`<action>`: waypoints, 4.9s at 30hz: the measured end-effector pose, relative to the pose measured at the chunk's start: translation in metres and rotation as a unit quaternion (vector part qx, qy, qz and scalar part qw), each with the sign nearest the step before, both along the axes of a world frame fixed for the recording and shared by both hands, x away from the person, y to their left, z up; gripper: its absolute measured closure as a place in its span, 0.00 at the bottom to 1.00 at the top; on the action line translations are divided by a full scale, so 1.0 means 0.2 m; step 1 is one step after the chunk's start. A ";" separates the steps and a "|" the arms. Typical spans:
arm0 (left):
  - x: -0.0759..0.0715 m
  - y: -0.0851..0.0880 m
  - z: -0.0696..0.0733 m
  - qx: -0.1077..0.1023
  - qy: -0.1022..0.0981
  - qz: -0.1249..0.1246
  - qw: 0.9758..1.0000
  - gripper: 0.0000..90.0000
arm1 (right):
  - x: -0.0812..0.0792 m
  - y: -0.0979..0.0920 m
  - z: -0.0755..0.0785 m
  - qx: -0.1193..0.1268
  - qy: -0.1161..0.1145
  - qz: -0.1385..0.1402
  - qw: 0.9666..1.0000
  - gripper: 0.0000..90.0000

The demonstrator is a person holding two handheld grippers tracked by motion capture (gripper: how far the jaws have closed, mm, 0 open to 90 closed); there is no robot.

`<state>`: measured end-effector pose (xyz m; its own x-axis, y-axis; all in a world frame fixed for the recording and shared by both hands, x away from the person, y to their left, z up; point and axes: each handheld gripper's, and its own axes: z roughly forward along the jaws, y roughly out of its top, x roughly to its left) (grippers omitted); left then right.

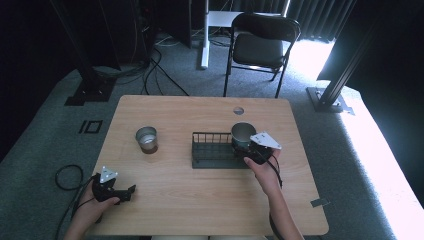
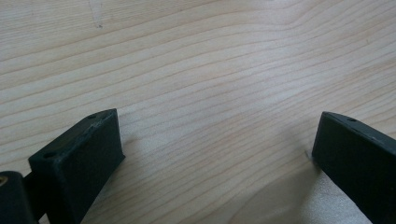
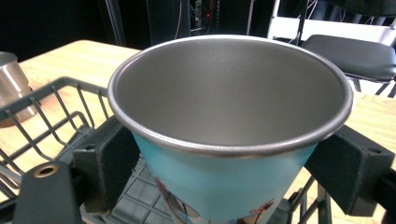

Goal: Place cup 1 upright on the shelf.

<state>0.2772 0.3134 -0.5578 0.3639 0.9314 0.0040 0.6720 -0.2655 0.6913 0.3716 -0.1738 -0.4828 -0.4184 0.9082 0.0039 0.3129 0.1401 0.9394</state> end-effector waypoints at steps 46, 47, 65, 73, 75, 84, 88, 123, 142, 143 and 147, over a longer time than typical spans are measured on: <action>0.00 0.00 0.00 0.001 0.000 0.000 1.000 0.03 | -0.18 -0.12 -0.02 0.010 0.005 0.010 1.000 0.13; 0.00 0.00 0.00 0.001 0.001 0.000 1.000 0.03 | -0.19 -0.13 -0.02 0.006 0.005 0.011 1.000 0.13; 0.00 0.00 0.00 0.001 0.000 0.000 1.000 0.03 | -0.27 -0.22 -0.08 0.000 0.013 0.006 1.000 0.13; 0.00 0.00 0.00 0.001 0.000 0.000 1.000 0.03 | -0.31 -0.28 -0.11 -0.005 0.019 0.001 1.000 0.13; 0.00 0.00 0.00 0.001 0.000 0.000 1.000 0.03 | -0.32 -0.30 -0.13 -0.010 0.025 0.006 1.000 0.13; 0.00 0.00 0.00 0.001 0.000 0.000 1.000 0.03 | -0.35 -0.36 -0.18 -0.013 0.046 0.004 0.999 0.13; 0.00 0.00 0.00 0.001 0.000 0.000 1.000 0.03 | -0.37 -0.38 -0.21 -0.014 0.055 0.006 0.998 0.13; 0.00 0.00 0.00 0.001 0.000 0.000 1.000 0.03 | -0.42 -0.52 -0.36 -0.070 0.138 0.029 0.988 0.13; 0.00 0.00 0.00 0.001 0.000 0.000 1.000 0.03 | -0.40 -0.50 -0.38 -0.094 0.181 0.041 0.978 0.13; 0.00 0.00 0.00 0.001 0.000 0.000 1.000 0.03 | -0.40 -0.50 -0.38 -0.094 0.181 0.041 0.978 0.13; 0.00 0.00 0.00 0.001 0.000 0.000 1.000 0.03 | -0.40 -0.50 -0.38 -0.094 0.181 0.041 0.978 0.13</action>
<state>0.2772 0.3135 -0.5578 0.3644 0.9312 0.0052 0.6723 -0.2669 0.6905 0.2911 -0.2744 -0.5590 -0.4924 0.8704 0.0018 0.6006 0.3383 0.7245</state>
